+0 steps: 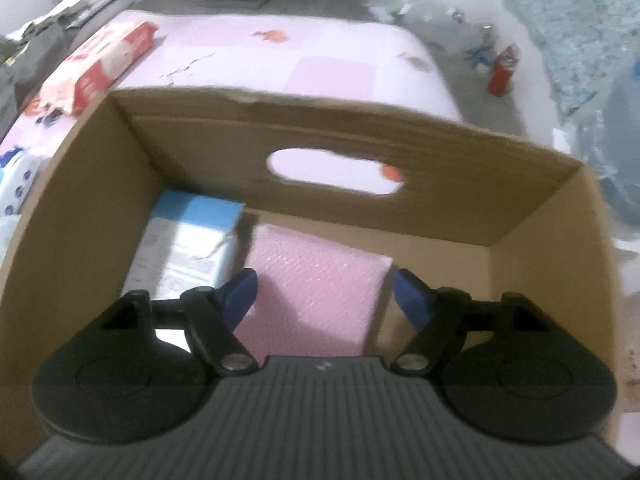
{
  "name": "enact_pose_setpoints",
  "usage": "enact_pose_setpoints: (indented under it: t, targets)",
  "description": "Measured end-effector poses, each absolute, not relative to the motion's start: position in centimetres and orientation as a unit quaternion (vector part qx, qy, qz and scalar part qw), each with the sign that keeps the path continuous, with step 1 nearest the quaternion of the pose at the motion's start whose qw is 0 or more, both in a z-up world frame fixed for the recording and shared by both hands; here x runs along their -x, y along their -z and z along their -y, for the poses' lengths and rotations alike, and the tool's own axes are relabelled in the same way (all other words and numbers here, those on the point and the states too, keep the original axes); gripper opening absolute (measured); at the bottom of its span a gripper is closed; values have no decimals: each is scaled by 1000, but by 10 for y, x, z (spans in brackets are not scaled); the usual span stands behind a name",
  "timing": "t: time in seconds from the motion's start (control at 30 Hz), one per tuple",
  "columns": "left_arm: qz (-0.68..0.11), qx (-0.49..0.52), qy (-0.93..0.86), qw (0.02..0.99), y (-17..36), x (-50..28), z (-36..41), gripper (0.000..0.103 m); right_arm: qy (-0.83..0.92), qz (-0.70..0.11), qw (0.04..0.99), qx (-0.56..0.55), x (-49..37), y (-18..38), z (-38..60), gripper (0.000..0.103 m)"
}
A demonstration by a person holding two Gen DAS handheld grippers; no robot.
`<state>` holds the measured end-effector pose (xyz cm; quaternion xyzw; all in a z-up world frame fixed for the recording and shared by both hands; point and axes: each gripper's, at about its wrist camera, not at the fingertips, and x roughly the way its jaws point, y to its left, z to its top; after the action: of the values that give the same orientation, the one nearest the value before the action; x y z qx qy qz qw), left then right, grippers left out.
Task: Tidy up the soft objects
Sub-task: 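Release the sponge beside the medicine box and lift the right gripper, then move the right gripper back over the pile of items on the mat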
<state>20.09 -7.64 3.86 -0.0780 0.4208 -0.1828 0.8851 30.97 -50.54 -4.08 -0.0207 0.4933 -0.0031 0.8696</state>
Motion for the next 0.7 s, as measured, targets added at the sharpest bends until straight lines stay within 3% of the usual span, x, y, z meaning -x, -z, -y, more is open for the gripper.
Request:
enact_pose_setpoints:
  t: [0.07, 0.13, 0.23, 0.47, 0.7]
  targets:
    - [-420, 79, 182, 886, -39, -200, 75, 70, 18, -490, 871, -4, -306, 43, 514, 72]
    - [-419, 80, 181, 886, -39, -198, 73, 70, 24, -495, 868, -30, -307, 49, 519, 60]
    - [-412, 77, 176, 891, -39, -194, 69, 73, 12, -496, 866, -52, -304, 58, 516, 51]
    - [-392, 57, 148, 906, -37, -179, 55, 83, 27, -483, 874, -45, -294, 47, 505, 55]
    - [-382, 40, 127, 914, -41, -176, 36, 87, 23, -416, 905, -88, -264, -18, 487, 63]
